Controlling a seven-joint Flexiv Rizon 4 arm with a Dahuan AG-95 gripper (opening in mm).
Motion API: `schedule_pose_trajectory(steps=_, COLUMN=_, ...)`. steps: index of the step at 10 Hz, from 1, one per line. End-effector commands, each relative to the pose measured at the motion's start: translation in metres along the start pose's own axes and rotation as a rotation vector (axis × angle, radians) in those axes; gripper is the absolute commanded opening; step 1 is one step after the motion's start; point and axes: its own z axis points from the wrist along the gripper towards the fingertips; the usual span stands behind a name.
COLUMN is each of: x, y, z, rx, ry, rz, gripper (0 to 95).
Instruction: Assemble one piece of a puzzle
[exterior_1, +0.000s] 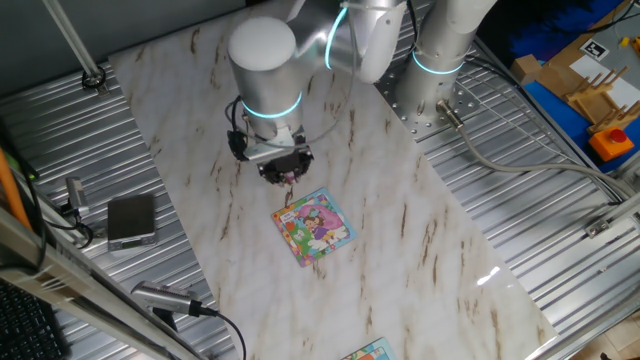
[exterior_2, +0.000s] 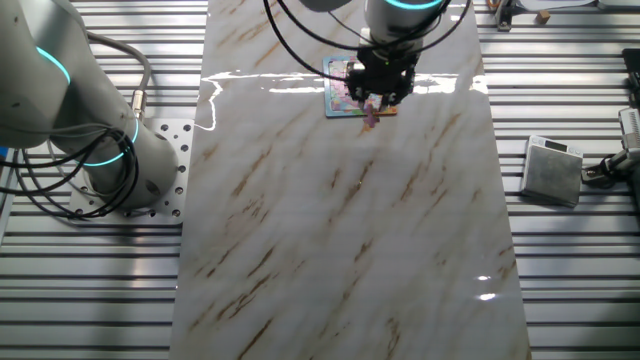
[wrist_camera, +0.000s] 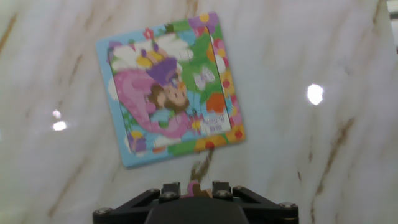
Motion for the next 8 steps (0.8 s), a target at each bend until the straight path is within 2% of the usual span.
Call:
schedule_pose_trajectory(steps=1, x=-0.006, y=0.003, z=0.002, rx=0.0, ry=-0.003, rz=-0.001, gripper=0.0)
schedule_pose_trajectory(steps=3, x=-0.025, y=0.005, z=0.006, rx=0.001, ry=-0.003, rz=0.013, gripper=0.0)
schedule_pose_trajectory(steps=8, x=-0.047, y=0.016, z=0.016, rx=0.006, ry=-0.003, rz=0.046, gripper=0.0)
